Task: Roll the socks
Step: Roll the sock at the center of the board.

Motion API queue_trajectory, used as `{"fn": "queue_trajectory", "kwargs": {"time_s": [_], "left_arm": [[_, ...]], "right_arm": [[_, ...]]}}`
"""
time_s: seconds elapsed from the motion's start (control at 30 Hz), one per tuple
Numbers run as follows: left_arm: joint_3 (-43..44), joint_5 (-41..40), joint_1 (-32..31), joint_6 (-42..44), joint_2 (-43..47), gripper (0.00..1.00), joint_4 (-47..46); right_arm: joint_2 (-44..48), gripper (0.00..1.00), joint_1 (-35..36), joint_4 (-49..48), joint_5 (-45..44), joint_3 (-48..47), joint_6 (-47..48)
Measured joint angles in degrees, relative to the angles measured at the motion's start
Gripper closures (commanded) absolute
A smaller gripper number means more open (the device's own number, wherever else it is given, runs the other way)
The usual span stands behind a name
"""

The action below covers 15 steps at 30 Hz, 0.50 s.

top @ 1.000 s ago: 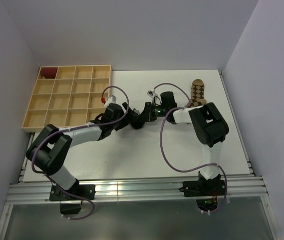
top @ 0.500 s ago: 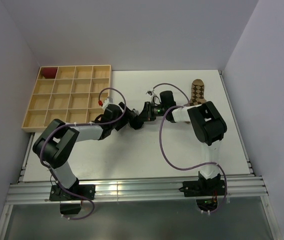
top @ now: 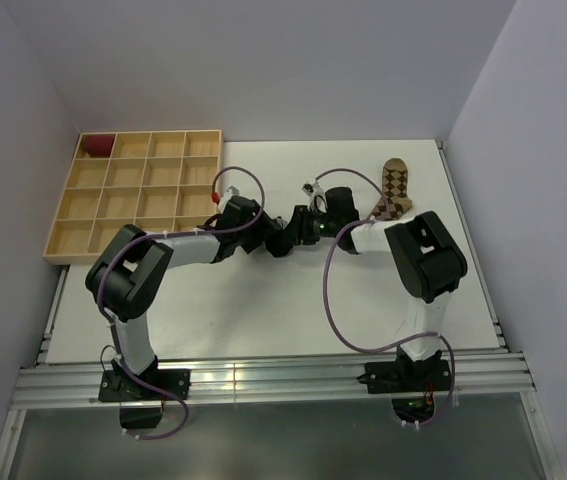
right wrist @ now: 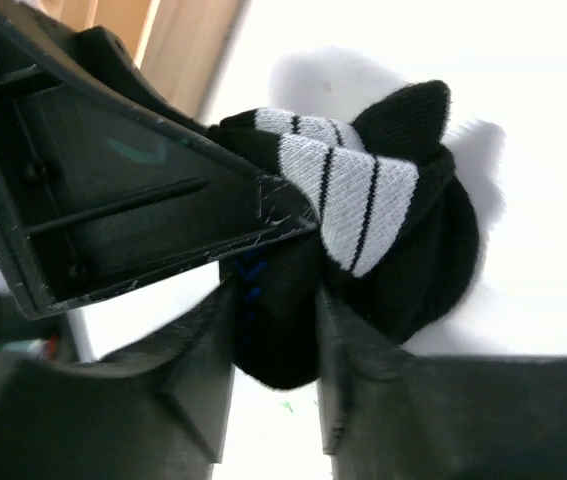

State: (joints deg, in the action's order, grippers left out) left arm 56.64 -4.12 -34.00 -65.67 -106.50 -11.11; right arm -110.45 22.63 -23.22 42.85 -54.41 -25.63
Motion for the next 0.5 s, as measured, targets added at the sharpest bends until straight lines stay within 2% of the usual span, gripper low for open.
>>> {"fn": "queue_trajectory", "kwargs": {"time_s": [0.1, 0.2, 0.37, 0.5], "left_arm": [[2.5, 0.0, -0.7, 0.2, -0.9, 0.36, 3.5], [3.9, -0.3, -1.0, 0.5, -1.0, 0.37, 6.2], [7.1, -2.0, -1.6, 1.7, -1.1, 0.37, 11.6], [10.1, -3.7, -2.5, 3.1, -1.7, 0.36, 16.2]], "right_arm": [[4.2, 0.39, 0.7, 0.0, -5.6, 3.5, 1.4], [9.0, 0.32, 2.6, 0.2, -12.7, 7.8, 3.3], [16.9, 0.28, 8.1, 0.5, -25.4, 14.3, 8.3], [19.3, 0.26, 14.2, -0.3, -35.9, 15.4, 13.4]]}}
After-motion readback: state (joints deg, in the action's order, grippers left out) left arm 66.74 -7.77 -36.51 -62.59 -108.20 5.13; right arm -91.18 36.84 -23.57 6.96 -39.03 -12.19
